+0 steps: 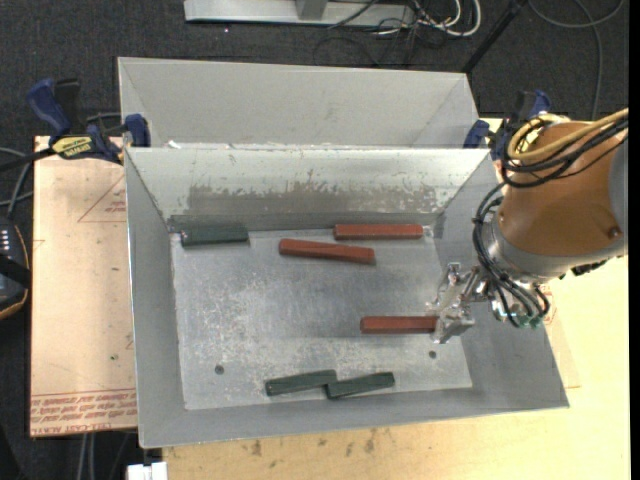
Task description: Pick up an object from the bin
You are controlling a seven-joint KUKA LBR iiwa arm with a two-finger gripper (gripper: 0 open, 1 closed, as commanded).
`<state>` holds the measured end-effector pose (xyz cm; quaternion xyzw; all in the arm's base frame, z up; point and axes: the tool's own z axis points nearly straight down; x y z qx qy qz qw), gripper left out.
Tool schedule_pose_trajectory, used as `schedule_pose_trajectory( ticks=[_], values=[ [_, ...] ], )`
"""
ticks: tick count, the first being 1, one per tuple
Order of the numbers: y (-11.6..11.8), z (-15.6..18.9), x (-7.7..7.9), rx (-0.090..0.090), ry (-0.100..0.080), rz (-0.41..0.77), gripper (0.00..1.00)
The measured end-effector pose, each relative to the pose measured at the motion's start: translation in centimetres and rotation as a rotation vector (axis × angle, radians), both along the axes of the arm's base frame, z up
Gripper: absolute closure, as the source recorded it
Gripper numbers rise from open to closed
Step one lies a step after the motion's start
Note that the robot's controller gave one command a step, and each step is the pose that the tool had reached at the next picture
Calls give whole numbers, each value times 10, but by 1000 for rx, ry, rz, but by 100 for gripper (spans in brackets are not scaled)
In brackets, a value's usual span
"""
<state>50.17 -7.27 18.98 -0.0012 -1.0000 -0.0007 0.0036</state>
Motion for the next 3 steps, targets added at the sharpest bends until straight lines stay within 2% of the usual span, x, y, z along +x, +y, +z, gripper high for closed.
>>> schedule_pose_trajectory(
  ticks=[1, 2, 3],
  values=[
    [0, 4, 2, -1, -7, 2, 0],
    [1, -113, 52, 0, -8, 206, 100],
    [1, -113, 52, 0, -8, 207, 100]
  ],
)
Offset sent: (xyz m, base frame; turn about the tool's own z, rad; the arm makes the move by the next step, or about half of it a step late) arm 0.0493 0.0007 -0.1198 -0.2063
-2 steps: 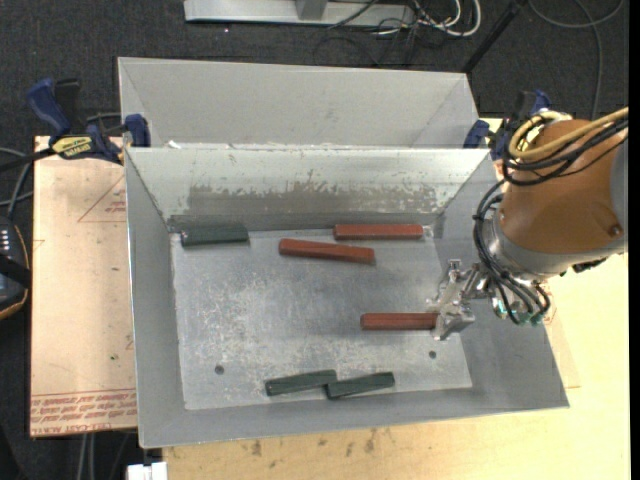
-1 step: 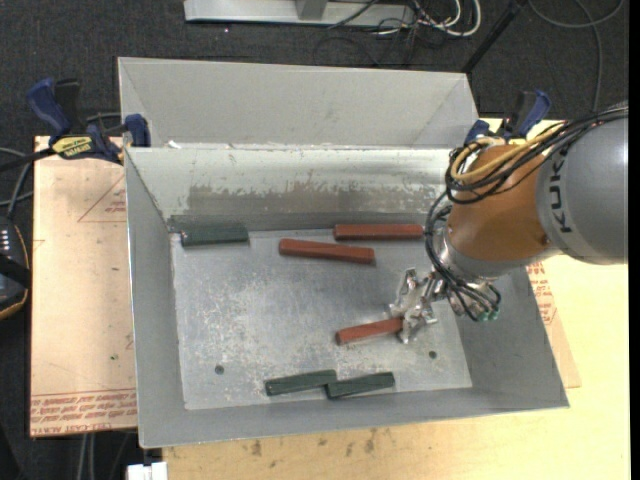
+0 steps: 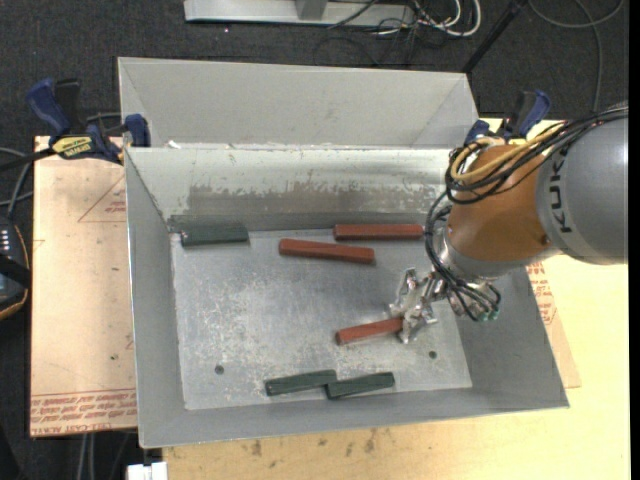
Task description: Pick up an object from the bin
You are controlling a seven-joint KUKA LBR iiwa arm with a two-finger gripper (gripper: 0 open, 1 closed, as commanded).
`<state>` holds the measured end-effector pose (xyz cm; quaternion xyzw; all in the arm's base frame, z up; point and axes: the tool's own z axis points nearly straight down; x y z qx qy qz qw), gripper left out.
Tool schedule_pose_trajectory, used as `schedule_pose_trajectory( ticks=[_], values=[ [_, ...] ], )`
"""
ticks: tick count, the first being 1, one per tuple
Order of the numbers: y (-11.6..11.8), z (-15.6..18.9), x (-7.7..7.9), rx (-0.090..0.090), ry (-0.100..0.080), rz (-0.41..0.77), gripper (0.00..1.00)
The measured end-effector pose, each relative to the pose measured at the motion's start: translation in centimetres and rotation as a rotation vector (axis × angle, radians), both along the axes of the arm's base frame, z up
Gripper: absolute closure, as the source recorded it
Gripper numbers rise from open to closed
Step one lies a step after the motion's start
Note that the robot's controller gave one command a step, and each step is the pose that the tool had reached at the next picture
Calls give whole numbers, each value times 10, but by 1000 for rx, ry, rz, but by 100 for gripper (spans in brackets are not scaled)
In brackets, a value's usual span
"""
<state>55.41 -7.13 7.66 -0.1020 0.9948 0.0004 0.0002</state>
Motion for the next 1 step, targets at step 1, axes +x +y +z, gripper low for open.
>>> schedule_pose_trajectory(
  ticks=[1],
  values=[
    [4, 144, -4, 0, -4, -22, 100]
  ],
)
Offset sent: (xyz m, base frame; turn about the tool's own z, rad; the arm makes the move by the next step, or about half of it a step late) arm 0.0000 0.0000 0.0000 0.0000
